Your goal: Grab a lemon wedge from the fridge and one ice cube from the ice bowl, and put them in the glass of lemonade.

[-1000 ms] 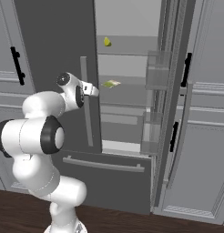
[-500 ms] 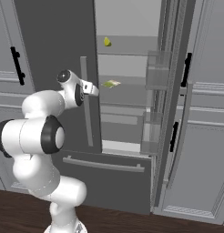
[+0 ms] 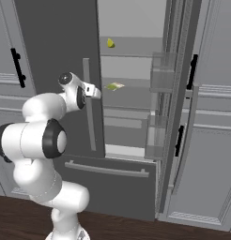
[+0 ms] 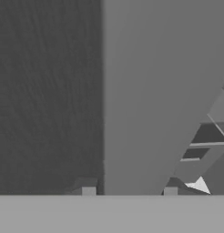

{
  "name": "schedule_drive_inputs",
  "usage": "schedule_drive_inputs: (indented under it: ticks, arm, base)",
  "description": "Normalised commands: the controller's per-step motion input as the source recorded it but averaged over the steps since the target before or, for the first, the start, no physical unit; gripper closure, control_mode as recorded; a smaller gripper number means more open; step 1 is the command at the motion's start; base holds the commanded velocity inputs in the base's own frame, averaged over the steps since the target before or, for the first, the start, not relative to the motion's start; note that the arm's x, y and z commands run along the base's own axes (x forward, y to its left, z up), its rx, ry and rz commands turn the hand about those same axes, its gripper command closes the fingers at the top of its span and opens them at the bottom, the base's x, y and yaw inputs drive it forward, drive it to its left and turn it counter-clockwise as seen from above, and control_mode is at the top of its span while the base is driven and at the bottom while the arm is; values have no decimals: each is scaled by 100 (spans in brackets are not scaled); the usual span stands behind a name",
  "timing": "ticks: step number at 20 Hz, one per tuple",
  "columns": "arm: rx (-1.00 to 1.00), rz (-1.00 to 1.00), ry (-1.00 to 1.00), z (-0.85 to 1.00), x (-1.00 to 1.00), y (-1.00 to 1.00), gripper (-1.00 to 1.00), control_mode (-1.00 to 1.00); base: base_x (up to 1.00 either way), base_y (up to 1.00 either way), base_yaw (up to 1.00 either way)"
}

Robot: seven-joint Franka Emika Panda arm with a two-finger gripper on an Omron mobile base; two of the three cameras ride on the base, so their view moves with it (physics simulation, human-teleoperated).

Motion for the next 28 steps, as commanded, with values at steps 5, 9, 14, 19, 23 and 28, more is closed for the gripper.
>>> schedule_drive_inputs:
  ticks: [5,9,14,19,23,28]
  arm:
    - [0,0,-8,15,-15,68,100,-100]
    - [0,1,-3,42,-53,70,100,-100]
    - [0,9,0,69,-92,57,100,-100]
    - [-5,11,0,87,-97,86,100,-100]
    - [-4,16,0,81,-89,85,100,-100]
    - [-1,14,-4,88,-64,42,100,-100]
  base:
    - [0,0,0]
    - [0,0,0]
    - [0,0,0]
    - [0,0,0]
    - [0,0,0]
    - [0,0,0]
